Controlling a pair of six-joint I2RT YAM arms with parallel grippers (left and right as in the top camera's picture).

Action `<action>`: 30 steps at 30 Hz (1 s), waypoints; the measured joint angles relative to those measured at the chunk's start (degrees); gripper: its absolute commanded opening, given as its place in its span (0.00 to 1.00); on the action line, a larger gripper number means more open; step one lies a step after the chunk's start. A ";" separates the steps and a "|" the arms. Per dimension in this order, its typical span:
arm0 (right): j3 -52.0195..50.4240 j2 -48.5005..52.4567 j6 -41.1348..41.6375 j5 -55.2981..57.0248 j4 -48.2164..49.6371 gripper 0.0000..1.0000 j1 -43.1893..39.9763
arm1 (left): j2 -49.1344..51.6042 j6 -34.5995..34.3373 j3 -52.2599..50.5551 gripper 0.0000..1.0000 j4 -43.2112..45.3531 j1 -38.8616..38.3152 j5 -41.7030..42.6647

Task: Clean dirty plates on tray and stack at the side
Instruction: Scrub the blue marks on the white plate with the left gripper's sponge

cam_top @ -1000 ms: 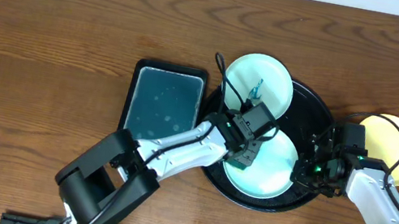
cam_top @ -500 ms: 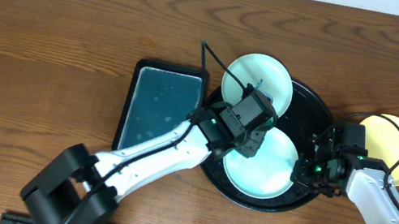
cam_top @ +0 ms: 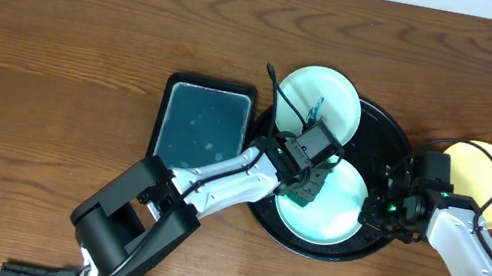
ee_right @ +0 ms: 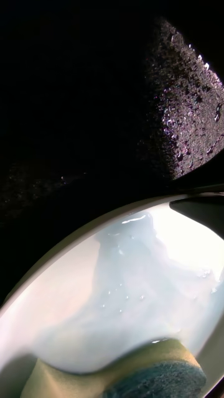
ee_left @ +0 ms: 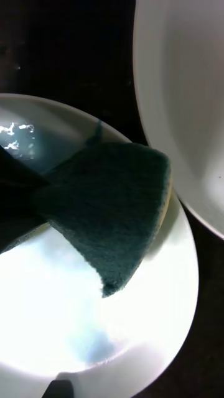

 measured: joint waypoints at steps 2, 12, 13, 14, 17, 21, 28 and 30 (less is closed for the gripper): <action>0.00 0.00 0.00 -0.02 -0.02 0.01 0.00 | 0.02 -1.46 0.00 0.08 -0.04 0.02 -0.90; 0.00 0.00 0.02 -0.48 -0.31 0.01 0.00 | 0.02 -19.28 1.18 0.07 -5.27 3.19 -1.75; 0.00 0.00 0.02 -0.48 -0.33 0.01 0.00 | 0.02 -20.41 1.33 0.07 -5.99 3.41 -1.77; 0.00 0.00 0.02 -0.48 -0.33 0.01 0.00 | 0.00 -21.70 1.51 0.08 -6.82 3.48 -1.77; 0.00 0.00 0.02 -0.61 -0.37 0.01 0.00 | -0.39 -24.61 1.75 0.07 -8.87 3.45 -1.75; 0.00 0.00 0.02 -1.18 -0.35 0.01 0.09 | -1.70 -26.86 1.70 0.07 -11.39 3.48 -1.84; 0.00 0.00 0.20 -0.52 -0.72 0.01 0.42 | -8.04 -27.15 0.52 0.07 -13.66 4.59 -3.96; 0.00 0.00 0.20 -0.20 -0.72 0.01 0.44 | -10.03 -26.73 0.37 0.08 -12.98 5.46 -5.03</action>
